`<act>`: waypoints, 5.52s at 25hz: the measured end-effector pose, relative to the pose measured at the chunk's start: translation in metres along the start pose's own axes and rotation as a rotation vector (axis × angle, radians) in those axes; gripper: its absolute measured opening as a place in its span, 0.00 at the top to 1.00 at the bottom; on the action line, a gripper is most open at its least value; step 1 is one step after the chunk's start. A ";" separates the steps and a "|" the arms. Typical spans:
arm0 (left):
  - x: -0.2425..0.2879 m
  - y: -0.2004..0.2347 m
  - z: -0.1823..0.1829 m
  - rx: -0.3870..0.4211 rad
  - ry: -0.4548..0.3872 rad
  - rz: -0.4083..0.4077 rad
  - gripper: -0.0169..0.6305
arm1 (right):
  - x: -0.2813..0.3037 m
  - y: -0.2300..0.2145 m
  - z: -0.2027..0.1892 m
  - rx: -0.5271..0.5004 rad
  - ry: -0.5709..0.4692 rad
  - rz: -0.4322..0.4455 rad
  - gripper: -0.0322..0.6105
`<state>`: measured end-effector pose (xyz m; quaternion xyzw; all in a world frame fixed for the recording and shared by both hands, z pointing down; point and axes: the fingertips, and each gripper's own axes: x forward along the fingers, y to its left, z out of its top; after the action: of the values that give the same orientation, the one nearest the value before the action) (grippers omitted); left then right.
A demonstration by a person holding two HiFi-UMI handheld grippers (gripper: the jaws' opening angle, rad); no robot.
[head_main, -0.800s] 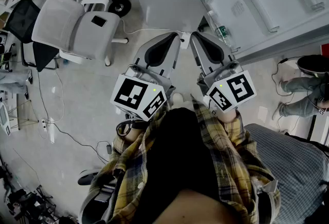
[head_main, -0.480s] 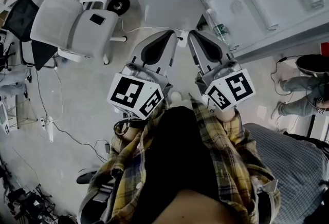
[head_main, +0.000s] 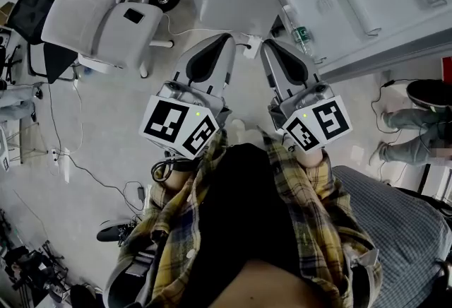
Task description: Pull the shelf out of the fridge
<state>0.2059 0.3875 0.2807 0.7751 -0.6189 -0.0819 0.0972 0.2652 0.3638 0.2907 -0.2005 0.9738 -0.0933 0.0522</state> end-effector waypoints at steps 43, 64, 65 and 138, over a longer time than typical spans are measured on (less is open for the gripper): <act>0.049 0.228 0.037 -0.090 0.092 -0.160 0.97 | 0.208 -0.021 -0.041 0.111 0.061 -0.229 0.92; 0.237 0.259 0.037 -0.072 0.059 -0.091 0.97 | 0.269 -0.205 -0.018 0.164 0.039 -0.160 0.92; 0.242 0.259 0.038 -0.069 0.056 -0.084 0.97 | 0.271 -0.210 -0.016 0.168 0.038 -0.149 0.92; 0.528 0.382 0.057 -0.147 0.188 -0.379 0.97 | 0.456 -0.456 0.024 0.286 -0.050 -0.453 0.92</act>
<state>-0.0524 -0.2126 0.3182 0.8727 -0.4427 -0.0709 0.1935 0.0251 -0.2344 0.3308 -0.4060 0.8795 -0.2343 0.0821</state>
